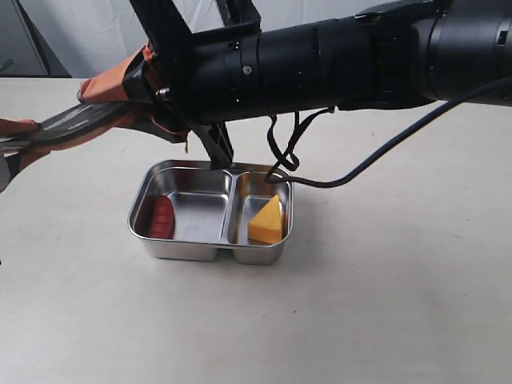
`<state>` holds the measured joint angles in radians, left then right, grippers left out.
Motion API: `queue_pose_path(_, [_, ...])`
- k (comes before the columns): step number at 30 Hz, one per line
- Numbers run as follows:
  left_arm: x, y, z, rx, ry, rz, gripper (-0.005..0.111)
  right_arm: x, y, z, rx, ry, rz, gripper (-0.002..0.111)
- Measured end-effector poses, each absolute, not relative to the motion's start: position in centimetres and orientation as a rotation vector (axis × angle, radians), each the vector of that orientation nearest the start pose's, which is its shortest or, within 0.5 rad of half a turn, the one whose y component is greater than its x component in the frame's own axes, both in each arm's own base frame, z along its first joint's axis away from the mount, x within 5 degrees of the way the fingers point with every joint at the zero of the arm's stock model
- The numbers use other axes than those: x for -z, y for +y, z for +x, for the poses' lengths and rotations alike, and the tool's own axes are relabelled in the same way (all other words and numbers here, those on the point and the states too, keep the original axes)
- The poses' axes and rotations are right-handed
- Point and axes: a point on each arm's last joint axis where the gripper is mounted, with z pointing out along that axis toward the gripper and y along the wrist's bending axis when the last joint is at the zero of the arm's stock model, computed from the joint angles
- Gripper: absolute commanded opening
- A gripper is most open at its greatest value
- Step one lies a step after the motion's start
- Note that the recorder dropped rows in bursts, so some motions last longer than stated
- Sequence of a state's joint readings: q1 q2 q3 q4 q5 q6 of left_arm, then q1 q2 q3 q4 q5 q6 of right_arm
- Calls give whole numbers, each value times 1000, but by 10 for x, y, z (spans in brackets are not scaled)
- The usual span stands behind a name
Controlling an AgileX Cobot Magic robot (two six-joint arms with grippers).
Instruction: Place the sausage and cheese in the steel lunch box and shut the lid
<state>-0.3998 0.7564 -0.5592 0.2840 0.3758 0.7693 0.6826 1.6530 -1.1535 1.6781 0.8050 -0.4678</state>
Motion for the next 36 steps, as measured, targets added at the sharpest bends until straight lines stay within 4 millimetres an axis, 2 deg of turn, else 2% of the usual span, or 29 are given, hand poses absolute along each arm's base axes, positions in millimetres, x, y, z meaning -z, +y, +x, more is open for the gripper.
queue_pose_path(4, [-298,-51,145,-501,1608,1314,0,-302,279,236,-1936,2385,-49,3])
queue_pose_path(8, [-295,-54,143,-399,1662,1269,2,-300,274,239,-1862,2391,-184,-1])
queue_pose_path(16, [-292,-64,139,-71,1828,1030,38,-297,246,255,-1816,2429,-263,-1])
queue_pose_path(19, [-291,-66,137,12,1883,963,45,-287,231,265,-1618,2453,-354,-1])
queue_pose_path(22, [-291,-66,136,45,1903,938,48,-279,223,272,-1486,2476,-385,-1])
queue_pose_path(29, [-286,-66,132,88,1980,938,48,-277,217,274,-1422,2463,-473,-1])
queue_pose_path(32, [-288,-65,131,121,2002,852,48,-274,199,285,-1453,2456,-457,-1])
queue_pose_path(36, [-293,-64,132,200,2012,666,48,-259,160,312,-1600,2414,-428,-1])
